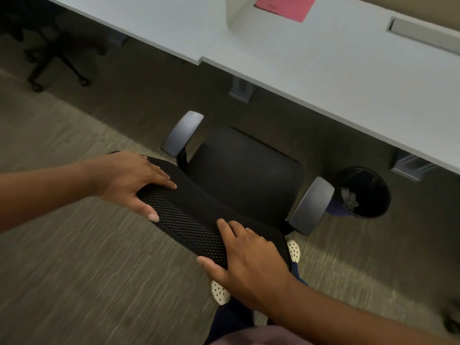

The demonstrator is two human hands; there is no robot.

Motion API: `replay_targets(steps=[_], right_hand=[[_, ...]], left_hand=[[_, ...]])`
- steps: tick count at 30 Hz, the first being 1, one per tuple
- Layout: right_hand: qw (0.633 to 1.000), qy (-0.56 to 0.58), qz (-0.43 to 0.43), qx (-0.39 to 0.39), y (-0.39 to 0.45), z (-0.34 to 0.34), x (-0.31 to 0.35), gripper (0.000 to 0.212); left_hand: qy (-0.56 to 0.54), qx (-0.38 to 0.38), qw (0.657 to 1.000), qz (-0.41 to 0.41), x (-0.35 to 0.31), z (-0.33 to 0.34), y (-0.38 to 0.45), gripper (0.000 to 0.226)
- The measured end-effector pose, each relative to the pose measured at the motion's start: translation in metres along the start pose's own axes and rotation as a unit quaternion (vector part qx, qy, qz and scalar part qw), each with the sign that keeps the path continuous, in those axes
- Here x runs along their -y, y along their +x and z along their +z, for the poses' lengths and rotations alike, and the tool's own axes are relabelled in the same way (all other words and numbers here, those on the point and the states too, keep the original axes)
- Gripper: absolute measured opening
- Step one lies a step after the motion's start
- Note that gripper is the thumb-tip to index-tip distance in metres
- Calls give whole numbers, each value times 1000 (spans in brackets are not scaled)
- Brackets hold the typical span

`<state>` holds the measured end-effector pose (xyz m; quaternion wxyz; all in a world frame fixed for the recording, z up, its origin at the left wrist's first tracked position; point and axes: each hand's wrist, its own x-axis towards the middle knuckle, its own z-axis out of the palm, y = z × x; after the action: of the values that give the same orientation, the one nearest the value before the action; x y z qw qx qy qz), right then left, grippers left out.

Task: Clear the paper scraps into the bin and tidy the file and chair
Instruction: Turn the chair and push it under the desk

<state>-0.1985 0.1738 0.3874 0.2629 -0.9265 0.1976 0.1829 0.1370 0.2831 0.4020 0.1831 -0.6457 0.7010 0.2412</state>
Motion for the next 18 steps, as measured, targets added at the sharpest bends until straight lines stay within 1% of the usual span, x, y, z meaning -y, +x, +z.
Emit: replay_targets(steps=[6, 11, 14, 18], right_hand=[[999, -22, -9, -45, 3, -16, -22, 93], [997, -41, -12, -71, 11, -38, -47, 90], [996, -44, -12, -78, 19, -48, -64, 89], [993, -51, -12, -105, 31, -59, -88, 84]], left_hand=[[-11, -26, 1000, -3, -9, -20, 18, 109], [4, -56, 998, 1, -9, -40, 47, 108], [13, -56, 998, 2, -5, -51, 69, 107], [10, -66, 998, 7, 2, -67, 99, 109]])
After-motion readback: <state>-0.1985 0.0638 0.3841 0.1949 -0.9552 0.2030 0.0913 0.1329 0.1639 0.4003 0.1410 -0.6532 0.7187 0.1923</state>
